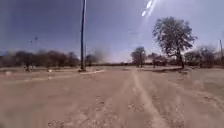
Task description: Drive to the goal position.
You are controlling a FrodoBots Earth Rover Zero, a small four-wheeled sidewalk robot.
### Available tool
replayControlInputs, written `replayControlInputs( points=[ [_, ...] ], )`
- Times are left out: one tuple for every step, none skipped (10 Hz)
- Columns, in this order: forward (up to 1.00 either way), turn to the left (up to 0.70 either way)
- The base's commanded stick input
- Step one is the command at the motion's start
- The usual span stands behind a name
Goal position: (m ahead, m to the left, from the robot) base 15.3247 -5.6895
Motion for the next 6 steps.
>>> replayControlInputs(
  points=[
    [1.0, 0.0],
    [1.0, 0.0],
    [1.0, 0.0],
    [1.0, 0.0],
    [1.0, 0.0],
    [1.0, -0.08]
  ],
)
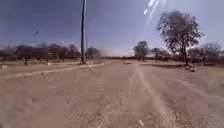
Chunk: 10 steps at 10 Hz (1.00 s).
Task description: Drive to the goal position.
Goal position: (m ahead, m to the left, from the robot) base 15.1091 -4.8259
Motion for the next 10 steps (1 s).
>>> replayControlInputs(
  points=[
    [1.0, -0.2],
    [1.0, -0.27],
    [1.0, -0.27],
    [1.0, -0.27],
    [1.0, -0.27],
    [1.0, -0.27],
    [1.0, -0.27],
    [1.0, -0.27],
    [1.0, 0.0],
    [1.0, 0.0]
  ],
)
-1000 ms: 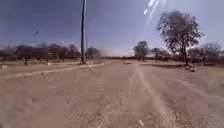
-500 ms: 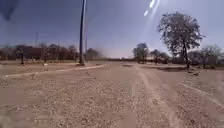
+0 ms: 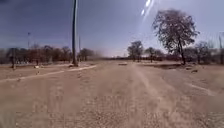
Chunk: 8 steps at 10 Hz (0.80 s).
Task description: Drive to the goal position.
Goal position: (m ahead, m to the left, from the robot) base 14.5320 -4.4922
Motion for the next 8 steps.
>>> replayControlInputs(
  points=[
    [1.0, 0.0],
    [1.0, 0.0],
    [1.0, 0.0],
    [1.0, 0.0],
    [1.0, 0.0],
    [1.0, 0.0],
    [1.0, 0.0],
    [1.0, -0.01]
  ],
)
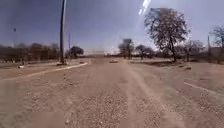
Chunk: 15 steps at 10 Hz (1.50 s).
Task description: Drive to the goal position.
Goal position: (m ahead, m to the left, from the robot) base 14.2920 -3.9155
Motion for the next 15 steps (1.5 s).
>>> replayControlInputs(
  points=[
    [1.0, -0.13],
    [1.0, -0.24],
    [1.0, -0.27],
    [1.0, -0.27],
    [1.0, -0.27],
    [1.0, -0.27],
    [1.0, 0.0],
    [1.0, 0.0],
    [1.0, 0.0],
    [1.0, 0.0],
    [1.0, 0.0],
    [1.0, 0.0],
    [1.0, 0.0],
    [1.0, 0.0],
    [1.0, 0.0]
  ],
)
